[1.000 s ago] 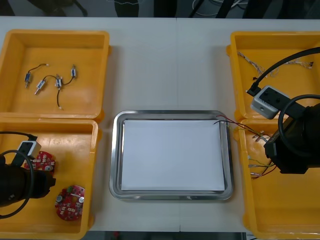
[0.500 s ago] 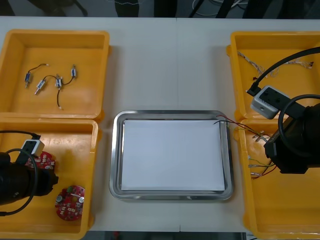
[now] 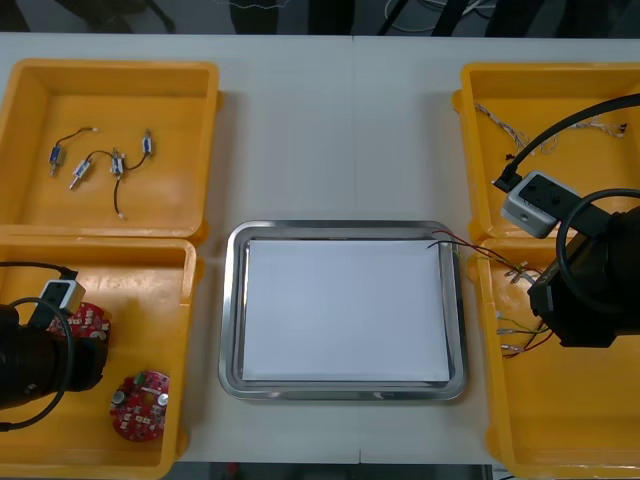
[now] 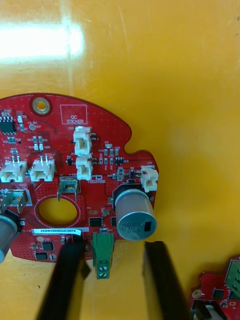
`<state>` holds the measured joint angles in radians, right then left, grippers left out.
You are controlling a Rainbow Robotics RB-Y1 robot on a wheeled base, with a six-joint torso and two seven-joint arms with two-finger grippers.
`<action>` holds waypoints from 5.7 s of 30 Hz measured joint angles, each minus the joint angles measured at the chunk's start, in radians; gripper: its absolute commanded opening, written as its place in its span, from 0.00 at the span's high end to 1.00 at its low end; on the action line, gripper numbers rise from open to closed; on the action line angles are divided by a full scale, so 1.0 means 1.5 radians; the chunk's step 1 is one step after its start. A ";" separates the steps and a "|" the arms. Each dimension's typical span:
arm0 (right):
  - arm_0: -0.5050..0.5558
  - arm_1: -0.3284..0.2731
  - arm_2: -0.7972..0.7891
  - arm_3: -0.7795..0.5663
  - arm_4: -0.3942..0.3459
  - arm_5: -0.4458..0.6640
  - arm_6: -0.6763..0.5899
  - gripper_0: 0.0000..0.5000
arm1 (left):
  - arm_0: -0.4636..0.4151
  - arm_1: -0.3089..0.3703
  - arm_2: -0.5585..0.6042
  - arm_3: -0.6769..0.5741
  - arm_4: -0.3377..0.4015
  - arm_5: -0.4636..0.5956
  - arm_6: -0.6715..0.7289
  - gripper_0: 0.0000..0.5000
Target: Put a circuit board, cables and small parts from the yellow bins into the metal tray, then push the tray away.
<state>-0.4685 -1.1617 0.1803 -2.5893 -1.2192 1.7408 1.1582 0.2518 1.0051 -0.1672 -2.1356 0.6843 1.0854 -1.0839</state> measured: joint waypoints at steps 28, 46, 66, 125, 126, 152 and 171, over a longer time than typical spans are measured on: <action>0.000 0.000 0.000 0.000 0.000 0.000 0.000 1.00 | -0.033 0.000 0.019 -0.003 0.043 0.069 0.000 1.00; 0.000 0.000 0.000 0.000 0.000 0.000 0.000 1.00 | -0.089 0.000 0.108 -0.113 0.099 0.258 0.001 1.00; -0.001 0.000 0.000 0.000 0.001 0.000 0.000 1.00 | -0.273 0.000 0.034 -0.217 0.171 0.381 0.208 1.00; -0.001 0.000 0.000 0.000 0.002 0.005 0.000 1.00 | -0.664 -0.200 -0.656 -0.011 -0.042 0.265 0.530 1.00; -0.001 0.000 0.000 0.000 0.002 0.005 0.000 1.00 | -0.664 -0.200 -0.660 -0.005 -0.045 0.256 0.530 1.00; -0.001 0.000 0.000 0.000 0.002 0.005 0.000 1.00 | -0.664 -0.219 -0.668 0.032 -0.067 0.233 0.533 0.00; -0.094 0.021 0.124 -0.002 0.020 -0.016 0.063 1.00 | -0.664 -0.203 -0.596 -0.023 -0.010 0.320 0.533 0.00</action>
<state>-0.6101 -1.1306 0.3656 -2.5930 -1.1897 1.7175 1.2520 -0.7443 0.7011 -1.0611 -2.1696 0.6691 1.5647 -0.2843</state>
